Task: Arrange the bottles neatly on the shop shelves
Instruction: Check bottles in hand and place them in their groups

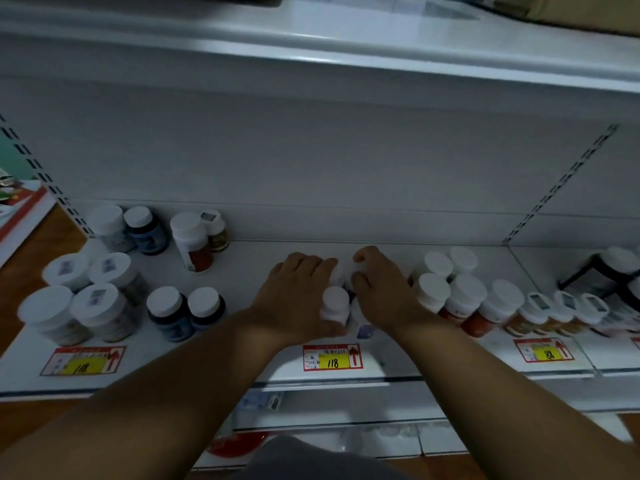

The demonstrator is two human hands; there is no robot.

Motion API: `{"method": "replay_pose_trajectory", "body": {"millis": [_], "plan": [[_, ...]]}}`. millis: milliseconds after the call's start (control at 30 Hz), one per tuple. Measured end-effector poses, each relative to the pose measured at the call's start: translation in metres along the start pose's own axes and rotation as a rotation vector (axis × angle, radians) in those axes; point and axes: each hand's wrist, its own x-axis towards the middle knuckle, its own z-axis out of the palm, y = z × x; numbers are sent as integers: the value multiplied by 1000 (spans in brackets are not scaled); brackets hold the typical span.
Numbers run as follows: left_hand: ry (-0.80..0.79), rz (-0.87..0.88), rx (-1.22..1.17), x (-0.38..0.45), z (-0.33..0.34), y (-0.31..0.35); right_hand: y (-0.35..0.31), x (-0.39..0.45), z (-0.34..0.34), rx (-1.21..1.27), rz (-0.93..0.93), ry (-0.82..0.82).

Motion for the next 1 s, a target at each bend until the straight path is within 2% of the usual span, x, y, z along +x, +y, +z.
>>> {"method": "replay_pose_trajectory", "body": {"millis": [133,400,600,867,1000], "plan": [[-21,19,-26,0,1,-4,4,4,5,98,95,-54],[-39,5,-69,-4,-4,-2,-10,9,-7,-40,85,-127],[142,-105,-97,-30,-36,-28,-63,35,-2,-69,-89,-33],[291,-329,-6,-86,-80,-95,-159,88,74,-89,-300,-203],[313,-381,9,-112,-92,-122,-189,107,119,-214,-302,-223]]}}
